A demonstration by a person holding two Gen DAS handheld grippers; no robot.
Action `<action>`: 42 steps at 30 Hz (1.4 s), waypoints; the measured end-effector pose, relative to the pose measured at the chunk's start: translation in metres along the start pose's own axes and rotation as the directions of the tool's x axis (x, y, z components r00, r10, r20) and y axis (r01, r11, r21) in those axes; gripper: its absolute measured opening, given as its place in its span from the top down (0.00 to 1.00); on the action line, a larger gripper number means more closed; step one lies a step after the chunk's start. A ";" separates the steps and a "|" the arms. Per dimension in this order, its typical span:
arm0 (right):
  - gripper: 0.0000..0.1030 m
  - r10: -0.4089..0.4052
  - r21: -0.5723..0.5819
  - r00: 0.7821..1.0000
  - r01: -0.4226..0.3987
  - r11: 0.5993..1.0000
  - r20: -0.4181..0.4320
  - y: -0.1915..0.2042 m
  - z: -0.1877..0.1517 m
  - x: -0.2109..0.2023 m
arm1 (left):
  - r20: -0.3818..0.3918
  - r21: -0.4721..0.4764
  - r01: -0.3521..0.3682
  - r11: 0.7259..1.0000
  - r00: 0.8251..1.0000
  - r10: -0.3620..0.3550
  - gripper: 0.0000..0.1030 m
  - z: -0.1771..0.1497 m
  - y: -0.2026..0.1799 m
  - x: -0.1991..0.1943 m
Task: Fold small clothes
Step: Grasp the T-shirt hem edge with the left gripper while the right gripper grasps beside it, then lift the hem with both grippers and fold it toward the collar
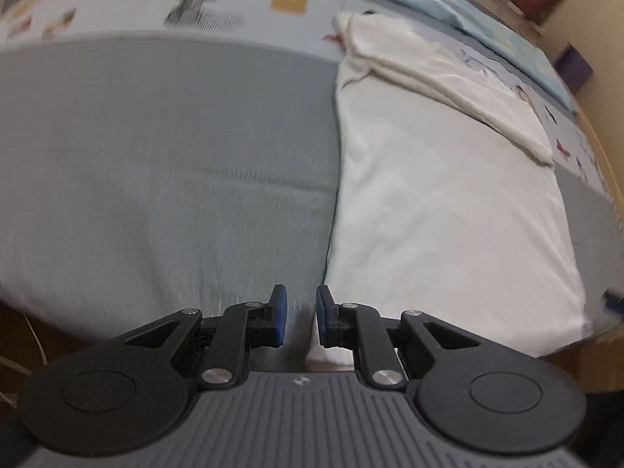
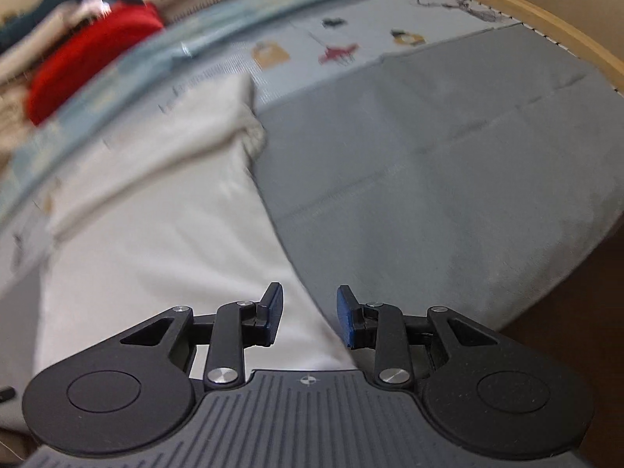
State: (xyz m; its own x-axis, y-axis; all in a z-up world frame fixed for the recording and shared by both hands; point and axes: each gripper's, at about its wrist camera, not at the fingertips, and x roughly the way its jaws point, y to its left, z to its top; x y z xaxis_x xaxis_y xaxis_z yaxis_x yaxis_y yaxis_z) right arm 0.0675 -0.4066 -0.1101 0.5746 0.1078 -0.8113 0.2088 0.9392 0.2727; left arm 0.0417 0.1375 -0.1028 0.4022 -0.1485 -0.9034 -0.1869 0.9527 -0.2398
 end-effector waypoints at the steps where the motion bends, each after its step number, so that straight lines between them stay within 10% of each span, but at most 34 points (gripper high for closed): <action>1: 0.68 -0.007 -0.003 1.000 0.007 1.000 -0.020 0.000 -0.003 0.005 | -0.009 -0.017 0.011 1.000 1.000 -0.012 0.84 -0.001 0.002 0.001; 22: 0.64 -0.093 -0.077 0.978 0.080 0.994 -0.187 0.003 -0.021 0.045 | -0.091 0.098 -0.019 0.995 0.995 0.028 0.82 -0.006 -0.018 0.038; 29: 0.93 -0.076 -0.114 0.981 0.056 0.992 -0.180 0.010 -0.025 0.043 | -0.085 0.122 -0.022 0.992 0.996 0.032 0.83 -0.007 -0.020 0.038; 39: 0.72 -0.088 -0.146 0.978 0.061 0.987 -0.188 0.015 -0.027 0.046 | -0.076 0.134 -0.022 0.991 0.997 0.032 0.91 -0.007 -0.021 0.037; 42: 0.94 -0.067 -0.143 0.979 0.040 0.989 -0.191 0.016 -0.027 0.045 | -0.072 0.129 -0.021 0.991 0.997 0.031 0.91 -0.007 -0.020 0.036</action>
State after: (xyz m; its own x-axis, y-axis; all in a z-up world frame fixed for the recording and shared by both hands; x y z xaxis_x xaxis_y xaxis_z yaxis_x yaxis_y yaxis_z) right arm 0.0750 -0.3780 -0.1562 0.3976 0.1047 -0.9116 0.1161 0.9797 0.1632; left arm 0.0533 0.1113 -0.1333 0.3307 -0.1379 -0.9336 -0.0783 0.9818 -0.1728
